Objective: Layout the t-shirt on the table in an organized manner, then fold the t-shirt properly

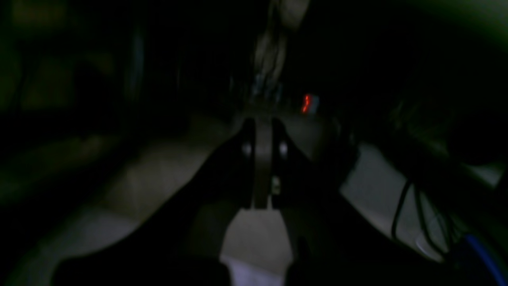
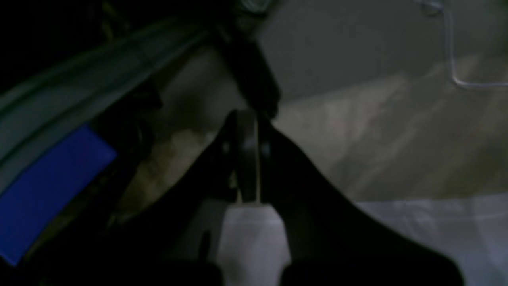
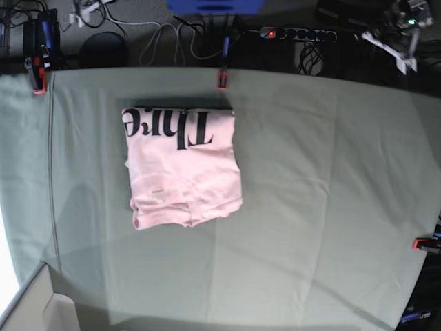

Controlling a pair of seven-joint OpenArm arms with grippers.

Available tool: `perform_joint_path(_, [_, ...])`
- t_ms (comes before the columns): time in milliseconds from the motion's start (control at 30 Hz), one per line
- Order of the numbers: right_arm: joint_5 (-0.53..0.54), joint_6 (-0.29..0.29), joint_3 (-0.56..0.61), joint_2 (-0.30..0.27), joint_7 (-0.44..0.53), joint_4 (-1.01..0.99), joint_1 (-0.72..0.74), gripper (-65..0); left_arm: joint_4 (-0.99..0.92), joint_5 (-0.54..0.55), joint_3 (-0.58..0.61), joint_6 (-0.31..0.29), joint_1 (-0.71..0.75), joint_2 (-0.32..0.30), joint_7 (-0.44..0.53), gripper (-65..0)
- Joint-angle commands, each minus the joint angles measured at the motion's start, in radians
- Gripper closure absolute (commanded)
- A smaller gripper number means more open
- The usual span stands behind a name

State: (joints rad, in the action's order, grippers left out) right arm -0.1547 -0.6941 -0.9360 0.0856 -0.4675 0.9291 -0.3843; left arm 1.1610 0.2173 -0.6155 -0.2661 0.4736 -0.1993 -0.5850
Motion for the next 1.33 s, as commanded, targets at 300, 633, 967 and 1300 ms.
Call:
perform_joint_path(300, [0.008, -0.004, 0.257, -0.039, 0.511, -0.400, -0.005, 0.0, -0.847, -0.118, 0.444, 0.004, -0.250, -0.076, 0.696, -0.2])
perform_joint_path(633, [0.008, 0.764, 0.552, -0.051, 0.953, -0.763, 0.060, 0.0, -1.107, -0.118, 0.583, 0.008, -0.402, 0.053, 0.751, -0.1])
perform_joint_path(967, [0.008, 1.131, 0.865, -0.109, 0.952, -0.779, 0.060, 0.0, -1.079, -0.118, 0.584, 0.245, -0.395, 0.111, 0.750, -0.1])
perform_joint_path(1300, [0.008, 1.131, 0.869, -0.106, 0.952, -0.850, 0.100, 0.0, -1.068, -0.118, 0.586, 0.247, -0.390, 0.130, 0.748, -0.1])
